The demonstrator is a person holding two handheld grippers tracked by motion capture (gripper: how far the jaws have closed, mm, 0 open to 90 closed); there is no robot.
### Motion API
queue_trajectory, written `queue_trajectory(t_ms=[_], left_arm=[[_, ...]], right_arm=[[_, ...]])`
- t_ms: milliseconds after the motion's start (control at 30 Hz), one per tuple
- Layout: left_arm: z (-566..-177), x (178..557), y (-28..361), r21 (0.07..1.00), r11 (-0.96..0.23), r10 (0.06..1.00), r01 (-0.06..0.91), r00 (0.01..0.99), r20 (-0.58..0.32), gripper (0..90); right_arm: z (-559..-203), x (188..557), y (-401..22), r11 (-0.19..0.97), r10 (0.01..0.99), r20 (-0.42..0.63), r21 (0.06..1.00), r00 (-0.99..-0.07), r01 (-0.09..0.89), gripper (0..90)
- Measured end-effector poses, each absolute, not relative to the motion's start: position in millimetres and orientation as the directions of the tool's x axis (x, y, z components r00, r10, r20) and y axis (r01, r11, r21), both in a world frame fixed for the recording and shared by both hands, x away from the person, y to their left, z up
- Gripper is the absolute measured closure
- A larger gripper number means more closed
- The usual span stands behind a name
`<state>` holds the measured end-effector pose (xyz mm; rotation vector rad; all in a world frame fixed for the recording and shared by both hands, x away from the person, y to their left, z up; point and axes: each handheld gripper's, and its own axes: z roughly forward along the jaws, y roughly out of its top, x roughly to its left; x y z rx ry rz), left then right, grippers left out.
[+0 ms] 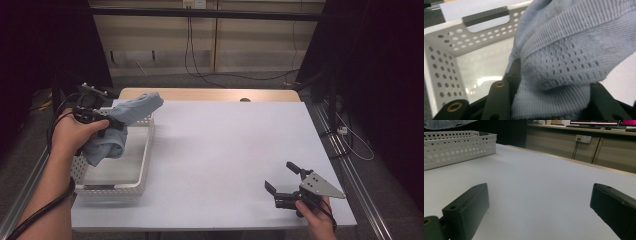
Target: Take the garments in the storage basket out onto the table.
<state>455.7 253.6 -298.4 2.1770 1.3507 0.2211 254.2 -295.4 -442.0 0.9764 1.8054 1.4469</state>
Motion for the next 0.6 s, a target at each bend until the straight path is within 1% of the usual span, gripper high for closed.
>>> queue_trajectory(t_ms=[267,300,367,400,600], left_arm=[[-289.6,454.3,233.3,0.549,-0.359,0.838,0.755,0.520,-0.167,58.8],[-287.4,453.8,227.3,0.555,-0.375,0.828,0.742,0.538,-0.159,58.8],[-286.4,453.8,224.9,0.556,-0.379,0.827,0.740,0.541,-0.156,58.8],[-285.5,453.7,222.3,0.556,-0.370,0.827,0.744,0.537,-0.168,58.8],[-282.9,455.0,209.4,0.558,-0.393,0.803,0.731,0.568,-0.180,58.7]], right_arm=[[-441.9,254.2,-295.5,0.127,0.845,-0.020,0.978,-0.534,0.165,2.1],[-441.9,254.2,-295.4,0.126,0.845,-0.019,0.978,-0.535,0.165,2.1],[-441.9,254.3,-295.4,0.128,0.845,-0.020,0.978,-0.534,0.165,2.1],[-441.9,254.3,-295.4,0.128,0.845,-0.020,0.978,-0.534,0.165,2.1],[-442.1,254.6,-295.6,0.127,0.844,-0.018,0.978,-0.536,0.167,2.1]])
